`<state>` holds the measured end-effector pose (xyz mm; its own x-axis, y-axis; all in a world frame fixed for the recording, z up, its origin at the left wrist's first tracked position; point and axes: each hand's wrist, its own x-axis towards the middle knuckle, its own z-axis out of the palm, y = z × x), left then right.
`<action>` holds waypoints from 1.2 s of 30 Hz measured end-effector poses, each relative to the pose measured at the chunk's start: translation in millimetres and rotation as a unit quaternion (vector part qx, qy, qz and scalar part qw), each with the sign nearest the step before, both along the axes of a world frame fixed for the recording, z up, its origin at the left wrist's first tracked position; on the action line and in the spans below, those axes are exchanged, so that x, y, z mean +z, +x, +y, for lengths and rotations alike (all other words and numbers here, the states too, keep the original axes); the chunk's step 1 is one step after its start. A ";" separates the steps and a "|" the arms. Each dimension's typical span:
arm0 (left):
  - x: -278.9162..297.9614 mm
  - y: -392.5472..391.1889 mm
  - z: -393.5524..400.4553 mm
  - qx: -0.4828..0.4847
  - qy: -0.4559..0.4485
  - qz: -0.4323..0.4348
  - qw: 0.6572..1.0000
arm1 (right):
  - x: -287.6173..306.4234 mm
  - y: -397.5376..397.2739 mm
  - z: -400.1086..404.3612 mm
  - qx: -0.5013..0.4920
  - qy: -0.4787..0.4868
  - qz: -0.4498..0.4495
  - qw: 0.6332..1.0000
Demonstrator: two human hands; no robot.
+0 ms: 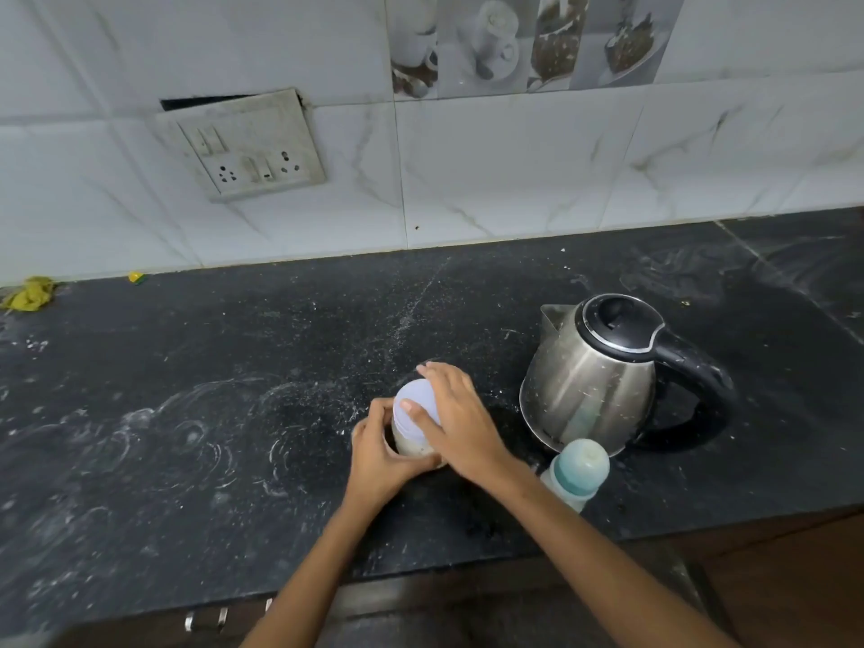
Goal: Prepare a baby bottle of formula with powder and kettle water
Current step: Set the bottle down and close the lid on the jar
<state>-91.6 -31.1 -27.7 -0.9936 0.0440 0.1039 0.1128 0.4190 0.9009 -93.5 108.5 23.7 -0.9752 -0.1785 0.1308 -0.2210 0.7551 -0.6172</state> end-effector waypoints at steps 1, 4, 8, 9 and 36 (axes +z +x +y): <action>-0.3 -2.9 -5.2 -0.005 -0.021 -0.006 1.000 | 7.4 3.3 8.5 0.010 0.012 0.012 1.000; 11.8 5.1 14.4 -0.090 -0.081 0.008 0.993 | 33.3 55.1 75.8 -0.030 0.098 0.065 0.993; 32.5 -15.1 -10.3 -0.045 -0.091 0.021 0.995 | 62.3 54.8 110.1 0.009 0.230 0.023 0.973; 36.5 -17.1 -19.1 -0.026 -0.085 0.019 0.996 | 65.5 52.9 111.9 0.013 0.253 0.017 0.967; 52.7 -33.4 -37.3 -0.221 -0.114 -0.055 0.967 | 29.2 -1.7 77.7 0.063 0.086 -0.078 0.991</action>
<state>-125.0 -68.5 25.0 -0.8771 0.4761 -0.0636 0.2355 0.5417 0.8069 -95.2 186.2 52.8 -0.9497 -0.3069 -0.0629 -0.2323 0.8246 -0.5158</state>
